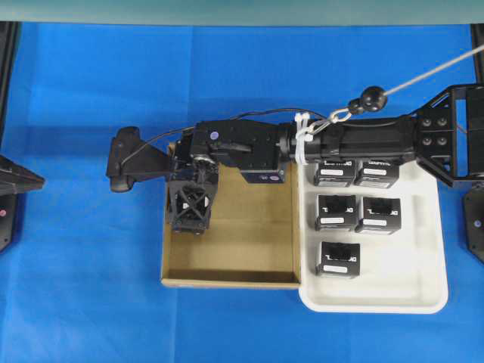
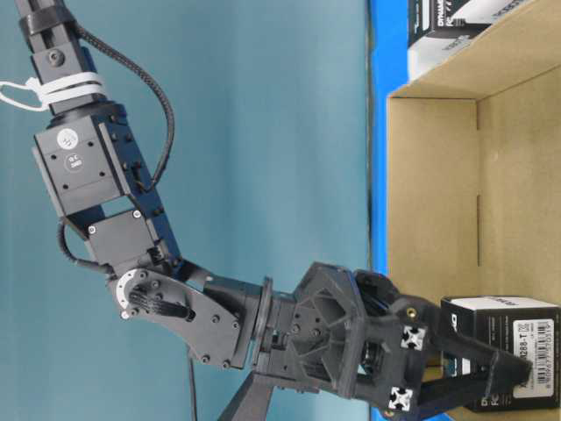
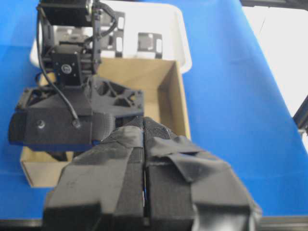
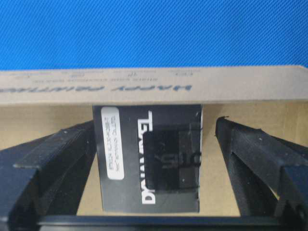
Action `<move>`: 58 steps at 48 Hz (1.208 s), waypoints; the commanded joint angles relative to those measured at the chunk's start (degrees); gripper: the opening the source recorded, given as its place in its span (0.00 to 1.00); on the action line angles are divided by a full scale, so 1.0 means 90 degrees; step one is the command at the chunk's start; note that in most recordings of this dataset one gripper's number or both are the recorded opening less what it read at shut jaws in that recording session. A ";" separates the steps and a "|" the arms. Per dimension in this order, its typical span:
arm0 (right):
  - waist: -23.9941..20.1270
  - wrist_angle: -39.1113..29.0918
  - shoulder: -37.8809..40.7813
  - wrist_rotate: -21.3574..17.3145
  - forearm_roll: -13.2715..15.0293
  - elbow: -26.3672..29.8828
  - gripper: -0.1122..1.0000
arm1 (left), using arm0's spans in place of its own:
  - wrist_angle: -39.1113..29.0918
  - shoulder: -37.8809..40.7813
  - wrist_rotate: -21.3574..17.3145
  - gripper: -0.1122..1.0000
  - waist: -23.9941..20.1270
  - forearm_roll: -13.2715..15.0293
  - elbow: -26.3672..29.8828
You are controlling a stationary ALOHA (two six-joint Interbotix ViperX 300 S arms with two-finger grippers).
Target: Pick the box from inside the cardboard box.
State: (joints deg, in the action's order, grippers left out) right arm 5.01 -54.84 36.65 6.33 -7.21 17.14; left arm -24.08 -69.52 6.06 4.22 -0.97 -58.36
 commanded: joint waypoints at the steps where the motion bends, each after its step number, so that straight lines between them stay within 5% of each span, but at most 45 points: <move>1: -0.0049 0.0088 0.0020 -0.0049 -0.0010 -0.0029 0.99 | 0.0029 0.0098 0.0000 0.04 0.0020 -0.0010 0.0137; 11: -0.0078 0.0078 -0.0020 -0.0107 -0.0010 -0.0156 0.91 | 0.0029 0.0107 0.0000 0.04 0.0010 -0.0010 0.0137; 20: -0.0117 0.0078 -0.0029 -0.0068 -0.0020 -0.0146 0.65 | 0.0029 0.0107 0.0000 0.04 0.0010 -0.0010 0.0137; 39: -0.0127 0.0000 -0.0322 -0.0117 -0.0059 -0.0039 0.65 | 0.0029 0.0107 0.0010 0.04 0.0010 0.0000 0.0137; 58: 0.0049 -0.1406 -0.1953 -0.0059 -0.0098 0.0020 0.65 | 0.0029 0.0107 0.0020 0.04 0.0010 0.0000 0.0137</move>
State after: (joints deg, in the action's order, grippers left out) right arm 4.92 -65.65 22.50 5.71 -7.91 16.79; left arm -24.08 -69.43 6.06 4.31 -0.88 -58.36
